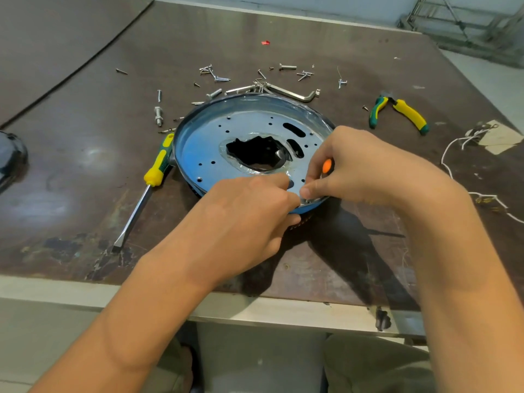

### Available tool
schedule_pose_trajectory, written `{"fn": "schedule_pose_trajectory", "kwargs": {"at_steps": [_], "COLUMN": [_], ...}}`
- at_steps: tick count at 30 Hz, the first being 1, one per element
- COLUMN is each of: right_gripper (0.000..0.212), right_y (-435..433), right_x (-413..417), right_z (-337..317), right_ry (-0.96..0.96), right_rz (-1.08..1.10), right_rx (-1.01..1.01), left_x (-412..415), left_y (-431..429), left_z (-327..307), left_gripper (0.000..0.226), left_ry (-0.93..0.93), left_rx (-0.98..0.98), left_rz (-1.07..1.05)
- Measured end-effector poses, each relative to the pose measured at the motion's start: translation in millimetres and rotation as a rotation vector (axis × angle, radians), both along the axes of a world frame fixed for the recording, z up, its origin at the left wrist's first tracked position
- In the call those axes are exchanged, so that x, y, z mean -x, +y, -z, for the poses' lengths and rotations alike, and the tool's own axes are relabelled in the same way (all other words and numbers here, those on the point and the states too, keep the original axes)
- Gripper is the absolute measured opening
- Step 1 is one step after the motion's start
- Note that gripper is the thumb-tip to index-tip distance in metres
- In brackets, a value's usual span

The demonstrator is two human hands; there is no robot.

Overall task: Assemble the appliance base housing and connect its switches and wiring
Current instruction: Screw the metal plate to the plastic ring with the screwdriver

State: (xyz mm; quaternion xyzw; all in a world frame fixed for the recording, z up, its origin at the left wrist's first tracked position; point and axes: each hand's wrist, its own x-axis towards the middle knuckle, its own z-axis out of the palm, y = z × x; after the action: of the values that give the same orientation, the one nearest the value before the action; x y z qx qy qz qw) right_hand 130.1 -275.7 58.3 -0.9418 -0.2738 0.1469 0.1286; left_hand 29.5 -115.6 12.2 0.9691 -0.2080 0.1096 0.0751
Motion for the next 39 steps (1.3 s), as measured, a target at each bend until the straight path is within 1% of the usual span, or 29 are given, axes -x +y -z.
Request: {"fn": "schedule_pose_trajectory", "kwargs": {"at_steps": [3, 5, 7, 9, 11, 13, 16, 18, 20, 23, 25, 27, 30, 33, 36, 39], "right_gripper": [0.008, 0.012, 0.024, 0.048, 0.068, 0.078, 0.085, 0.082, 0.072, 0.056, 0.036, 0.020, 0.016, 0.016, 0.015, 0.019], "right_y": [-7.1, -12.9, -15.3, -13.7, -11.7, -11.2, -9.0, -8.3, -11.7, -18.8, -19.5, -18.2, -16.5, -17.4, -18.7, -20.7], "right_x": [1.6, -0.5, -3.8, -5.1, -4.5, -5.8, -7.2, -7.1, -8.3, -14.4, -18.8, -21.2, -21.5, -21.2, -21.0, -21.1], "right_z": [-8.3, -12.3, -9.4, -2.6, 2.5, 5.3, 8.2, 10.9, 12.5, 13.1, 15.6, 19.7, 24.5, 25.3, 25.2, 27.7], "right_ry": [-0.062, -0.097, -0.089, -0.052, -0.030, -0.047, -0.083, -0.113, -0.112, -0.007, 0.069, 0.094, 0.118, 0.126, 0.133, 0.154], "right_rz": [-0.047, 0.008, 0.102, 0.202, 0.270, 0.312, 0.359, 0.387, 0.439, 0.478, 0.456, 0.441, 0.428, 0.438, 0.413, 0.397], "right_rx": [-0.114, -0.197, -0.137, -0.058, -0.066, -0.103, -0.136, -0.116, -0.058, 0.021, -0.029, -0.112, -0.249, -0.370, -0.366, -0.335], "left_x": [0.4, 0.4, -1.7, -3.0, -2.4, -0.3, -0.1, -0.6, -0.7, 0.2, -0.1, -1.6, -4.2, -6.3, -5.7, -6.0], "left_y": [0.6, 1.6, 1.6, -0.2, -2.9, -4.2, -4.6, -5.4, -5.8, -5.6, -6.5, -7.1, -2.3, 1.6, -1.6, -4.0], "left_z": [-1.8, -3.7, -4.0, -1.5, 2.5, 4.9, 5.0, 5.1, 4.2, 3.0, 2.2, 1.1, -4.4, -9.3, -9.6, -7.0], "left_gripper": [0.038, 0.036, 0.038, 0.040, 0.043, 0.046, 0.045, 0.043, 0.039, 0.031, 0.029, 0.026, 0.017, 0.015, 0.016, 0.021], "left_ry": [0.003, -0.025, -0.042, -0.025, 0.000, -0.006, -0.008, -0.012, -0.010, -0.015, -0.016, -0.020, -0.030, -0.022, -0.015, -0.011], "left_rx": [0.027, 0.029, 0.015, -0.015, -0.033, -0.024, -0.027, -0.044, -0.061, -0.090, -0.105, -0.128, -0.154, -0.147, -0.144, -0.150], "left_rz": [0.003, 0.003, -0.003, 0.001, 0.012, 0.022, 0.028, 0.024, 0.016, -0.003, -0.007, -0.004, -0.027, -0.042, -0.021, 0.015]}}
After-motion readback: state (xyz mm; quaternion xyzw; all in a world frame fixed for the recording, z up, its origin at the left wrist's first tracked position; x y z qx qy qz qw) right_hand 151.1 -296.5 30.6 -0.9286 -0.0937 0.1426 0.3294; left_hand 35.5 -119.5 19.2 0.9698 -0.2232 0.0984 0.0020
